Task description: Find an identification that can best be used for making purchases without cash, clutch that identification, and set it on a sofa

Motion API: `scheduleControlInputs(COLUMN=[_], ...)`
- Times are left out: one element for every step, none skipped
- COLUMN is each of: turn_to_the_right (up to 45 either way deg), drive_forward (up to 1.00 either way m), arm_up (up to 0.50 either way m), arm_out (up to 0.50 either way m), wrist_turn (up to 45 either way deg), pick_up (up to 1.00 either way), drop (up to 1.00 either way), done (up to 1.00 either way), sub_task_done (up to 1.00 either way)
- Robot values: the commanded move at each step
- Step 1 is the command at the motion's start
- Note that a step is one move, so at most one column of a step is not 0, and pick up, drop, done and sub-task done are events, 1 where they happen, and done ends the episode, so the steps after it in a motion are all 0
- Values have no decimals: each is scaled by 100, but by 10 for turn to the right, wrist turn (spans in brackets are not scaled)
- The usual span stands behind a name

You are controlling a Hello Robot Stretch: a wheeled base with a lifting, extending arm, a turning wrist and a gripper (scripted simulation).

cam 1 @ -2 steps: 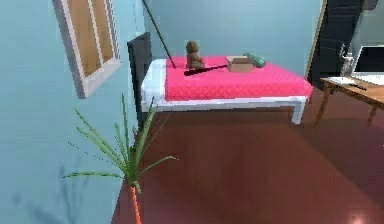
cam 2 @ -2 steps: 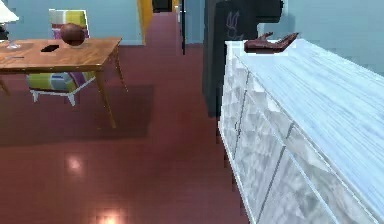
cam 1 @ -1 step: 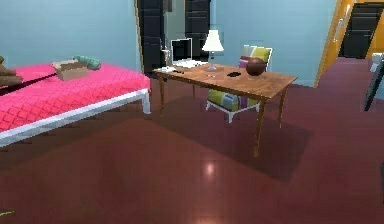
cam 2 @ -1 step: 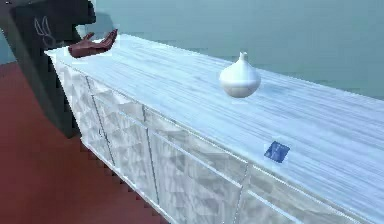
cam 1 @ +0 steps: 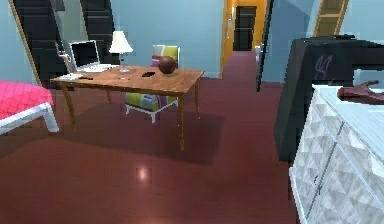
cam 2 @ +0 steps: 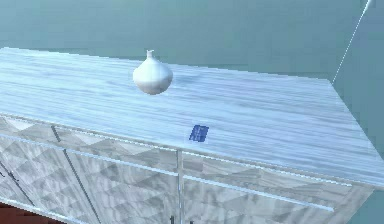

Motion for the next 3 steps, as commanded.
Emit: scheduleControlInputs(turn_to_the_right=[0, 0, 0], drive_forward=[0, 0, 0], arm_up=[50, 38, 0], arm_out=[0, 0, 24], wrist_turn=[0, 0, 0], pick_up=[0, 0, 0], drop=[0, 0, 0], done=[0, 0, 0], sub_task_done=[0, 0, 0])
